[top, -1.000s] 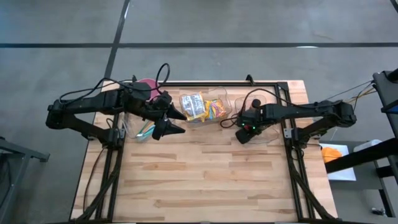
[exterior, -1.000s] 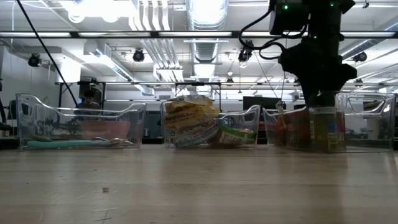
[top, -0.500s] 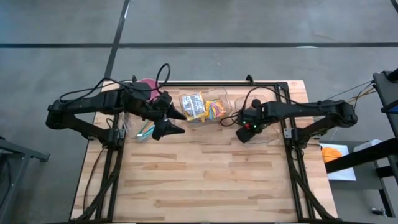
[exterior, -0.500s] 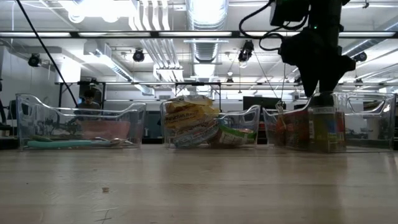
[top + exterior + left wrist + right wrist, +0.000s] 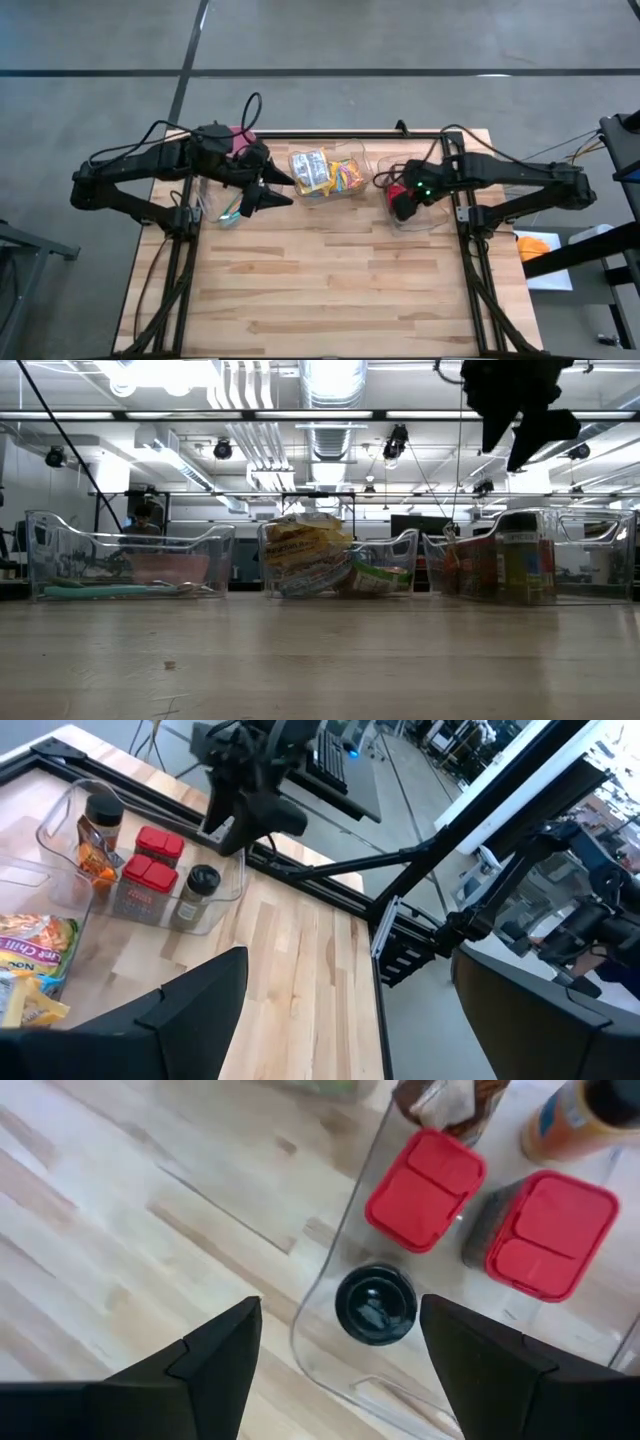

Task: Pick & Place Food Item
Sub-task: Return to Home Position

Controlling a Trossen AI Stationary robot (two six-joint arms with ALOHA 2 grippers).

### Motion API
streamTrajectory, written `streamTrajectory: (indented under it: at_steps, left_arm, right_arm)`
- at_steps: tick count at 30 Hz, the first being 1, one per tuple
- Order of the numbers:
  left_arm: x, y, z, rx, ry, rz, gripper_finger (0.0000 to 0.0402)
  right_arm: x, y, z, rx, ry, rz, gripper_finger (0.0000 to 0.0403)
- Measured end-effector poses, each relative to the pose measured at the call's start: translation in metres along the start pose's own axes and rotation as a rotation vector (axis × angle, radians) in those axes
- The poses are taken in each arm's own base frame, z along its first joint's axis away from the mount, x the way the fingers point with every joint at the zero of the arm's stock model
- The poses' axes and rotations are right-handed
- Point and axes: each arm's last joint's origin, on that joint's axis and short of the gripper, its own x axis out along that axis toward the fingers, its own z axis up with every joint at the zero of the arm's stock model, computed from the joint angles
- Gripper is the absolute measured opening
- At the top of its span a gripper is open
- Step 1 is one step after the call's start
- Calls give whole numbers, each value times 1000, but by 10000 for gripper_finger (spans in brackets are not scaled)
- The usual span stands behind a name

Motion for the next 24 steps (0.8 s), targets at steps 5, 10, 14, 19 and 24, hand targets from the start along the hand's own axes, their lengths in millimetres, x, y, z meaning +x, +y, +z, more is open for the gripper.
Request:
streamTrajectory:
  at_steps: [5,10,14,19,24]
  left_arm:
    - [-4,3,2,-7,-13,17,358]
    - [-5,6,3,-14,-13,34,358]
    - [-7,7,3,-15,-20,37,358]
    - [-9,7,4,-14,-29,49,358]
    - [-18,7,3,-16,-58,114,358]
  right_arm:
    - [-14,-8,-4,19,-60,36,271]
    - [-11,-13,-10,30,-52,30,271]
    - [-6,-14,-13,22,-38,17,271]
    - [-9,-12,-15,10,-55,57,271]
    - [-31,-11,-18,-31,-182,224,271]
